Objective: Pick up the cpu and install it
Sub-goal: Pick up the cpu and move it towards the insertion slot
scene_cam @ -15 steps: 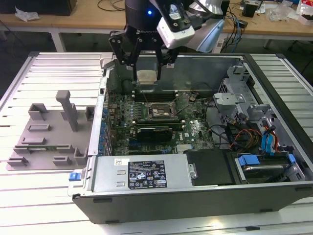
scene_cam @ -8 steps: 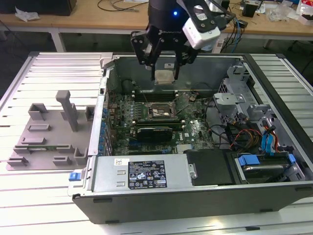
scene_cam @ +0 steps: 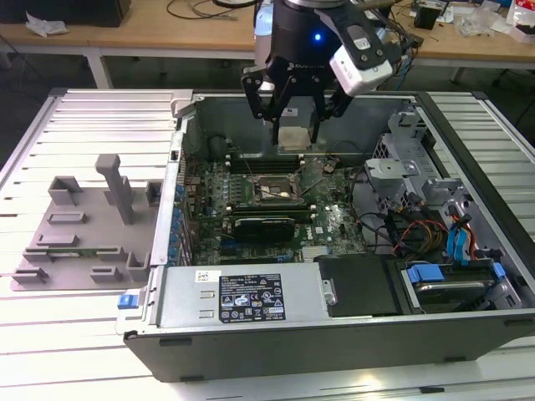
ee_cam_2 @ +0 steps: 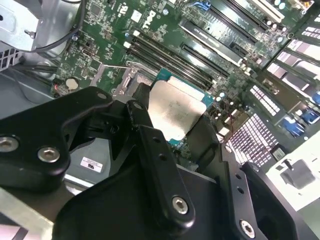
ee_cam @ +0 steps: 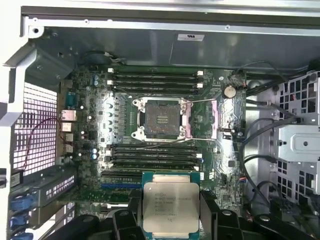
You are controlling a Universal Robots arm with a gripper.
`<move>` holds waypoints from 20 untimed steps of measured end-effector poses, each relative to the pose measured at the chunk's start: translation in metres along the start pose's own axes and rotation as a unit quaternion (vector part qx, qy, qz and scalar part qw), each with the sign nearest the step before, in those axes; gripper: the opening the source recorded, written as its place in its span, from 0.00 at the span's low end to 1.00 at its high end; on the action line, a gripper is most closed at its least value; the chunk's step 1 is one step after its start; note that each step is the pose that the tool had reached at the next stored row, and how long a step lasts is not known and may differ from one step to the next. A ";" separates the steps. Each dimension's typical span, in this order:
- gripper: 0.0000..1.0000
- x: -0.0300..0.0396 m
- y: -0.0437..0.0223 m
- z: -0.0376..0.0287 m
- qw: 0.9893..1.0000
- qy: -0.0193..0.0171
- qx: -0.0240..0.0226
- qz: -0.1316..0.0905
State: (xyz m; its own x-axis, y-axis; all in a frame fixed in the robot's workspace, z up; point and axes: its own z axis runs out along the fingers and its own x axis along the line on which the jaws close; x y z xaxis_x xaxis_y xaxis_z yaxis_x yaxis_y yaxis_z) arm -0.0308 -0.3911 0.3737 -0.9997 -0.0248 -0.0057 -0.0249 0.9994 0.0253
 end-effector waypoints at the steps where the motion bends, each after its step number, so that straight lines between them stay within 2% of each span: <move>1: 0.55 0.0000 0.0000 0.0021 1.000 0.000 0.000 0.000; 4: 0.55 0.0000 0.0002 0.0116 1.000 0.000 0.000 0.000; 13: 0.55 -0.0001 -0.0002 0.0305 1.000 0.000 0.000 0.000; 18: 0.55 -0.0002 0.0000 0.0333 1.000 0.000 0.000 0.000; 20: 0.55 -0.0002 0.0044 0.0365 1.000 0.000 0.000 0.000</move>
State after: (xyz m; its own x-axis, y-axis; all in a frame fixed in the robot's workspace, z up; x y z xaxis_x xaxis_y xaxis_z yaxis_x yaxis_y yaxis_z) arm -0.0305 -0.3858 0.3374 -0.9997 -0.0248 -0.0058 -0.0249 0.9994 0.0254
